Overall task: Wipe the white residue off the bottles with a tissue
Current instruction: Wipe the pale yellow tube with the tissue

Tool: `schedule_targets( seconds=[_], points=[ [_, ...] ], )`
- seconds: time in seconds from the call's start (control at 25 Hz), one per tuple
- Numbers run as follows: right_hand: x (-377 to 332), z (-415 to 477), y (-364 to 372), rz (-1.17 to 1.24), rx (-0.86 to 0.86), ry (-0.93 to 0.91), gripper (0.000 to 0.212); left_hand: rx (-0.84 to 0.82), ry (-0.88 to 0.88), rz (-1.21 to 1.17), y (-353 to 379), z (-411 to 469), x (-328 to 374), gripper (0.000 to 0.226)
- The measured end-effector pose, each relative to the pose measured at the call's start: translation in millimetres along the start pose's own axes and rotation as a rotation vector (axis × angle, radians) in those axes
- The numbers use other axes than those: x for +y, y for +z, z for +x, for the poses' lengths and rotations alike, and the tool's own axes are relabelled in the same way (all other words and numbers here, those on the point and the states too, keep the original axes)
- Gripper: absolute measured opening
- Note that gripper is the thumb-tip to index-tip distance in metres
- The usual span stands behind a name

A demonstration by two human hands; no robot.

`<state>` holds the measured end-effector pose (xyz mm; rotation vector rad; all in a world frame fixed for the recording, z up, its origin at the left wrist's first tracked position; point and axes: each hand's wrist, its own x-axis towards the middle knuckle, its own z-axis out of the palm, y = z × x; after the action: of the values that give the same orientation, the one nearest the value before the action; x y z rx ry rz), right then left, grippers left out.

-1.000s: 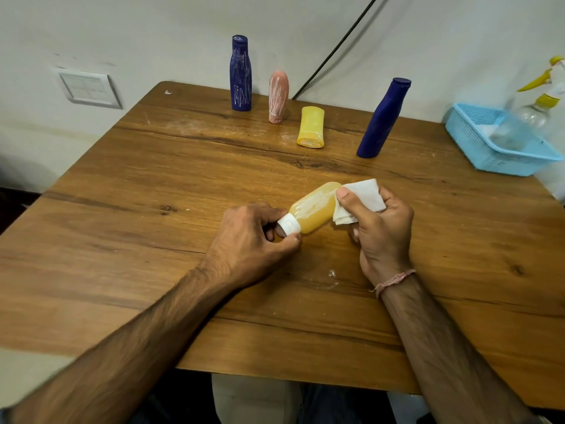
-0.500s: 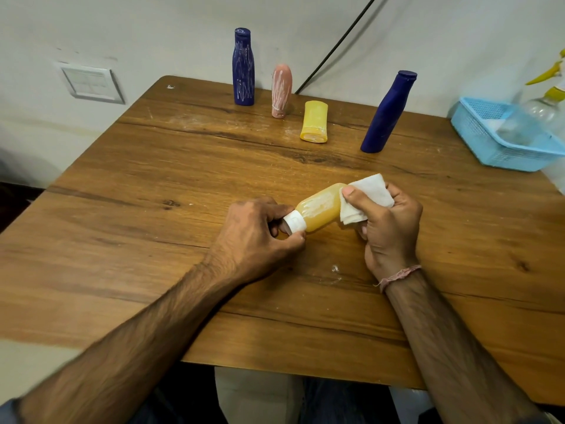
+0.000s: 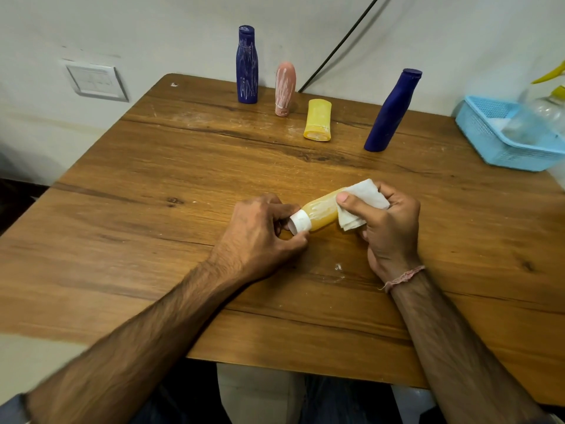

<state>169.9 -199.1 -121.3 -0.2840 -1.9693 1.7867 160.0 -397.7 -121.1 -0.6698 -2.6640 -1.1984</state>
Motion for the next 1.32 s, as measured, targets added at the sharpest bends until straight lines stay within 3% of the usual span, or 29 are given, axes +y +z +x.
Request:
schedule_targets(
  seconds=[0.12,0.24,0.4,0.52,0.64,0.8,0.92,1.08,1.2,1.32],
  points=[
    [-0.8,0.7,0.6,-0.044,0.073,-0.046,0.012,-0.004,-0.001,0.008,0.1,0.2,-0.9,0.043],
    [-1.8,-2.9,2.3,-0.071,-0.068,-0.087,0.009,-0.012,0.002,0.016,0.5,-0.2,-1.2,0.046],
    [-1.5,-1.1,1.9,-0.087,0.052,-0.07,0.01,-0.007,0.007,0.01,0.7,-0.1,-1.7,0.042],
    [-0.5,-4.3,2.8,-0.133,-0.064,-0.112,0.01,-0.001,0.004,-0.01,0.3,-0.4,-1.1,0.039],
    [-0.4,-3.8,2.1,-0.087,0.036,-0.079,0.011,0.015,-0.021,-0.046,0.0,-0.2,-0.9,0.037],
    [-0.5,-6.8,2.1,-0.143,-0.094,-0.122,0.012,0.015,-0.028,-0.077,0.3,0.0,-2.7,0.034],
    [1.2,-5.8,3.5,-0.124,0.01,-0.109,0.012,0.012,-0.042,-0.067,0.2,0.4,-3.1,0.035],
    [0.6,-9.9,4.0,-0.213,-0.131,-0.195,0.014,0.016,-0.024,-0.078,0.3,0.2,-2.8,0.031],
    [2.5,-8.4,5.5,-0.221,-0.021,-0.201,0.016,0.015,-0.031,-0.058,0.9,0.7,-3.1,0.035],
    [0.9,-11.0,5.9,-0.273,-0.138,-0.261,0.015,0.013,-0.029,-0.072,1.3,0.0,-3.5,0.035]
  ],
)
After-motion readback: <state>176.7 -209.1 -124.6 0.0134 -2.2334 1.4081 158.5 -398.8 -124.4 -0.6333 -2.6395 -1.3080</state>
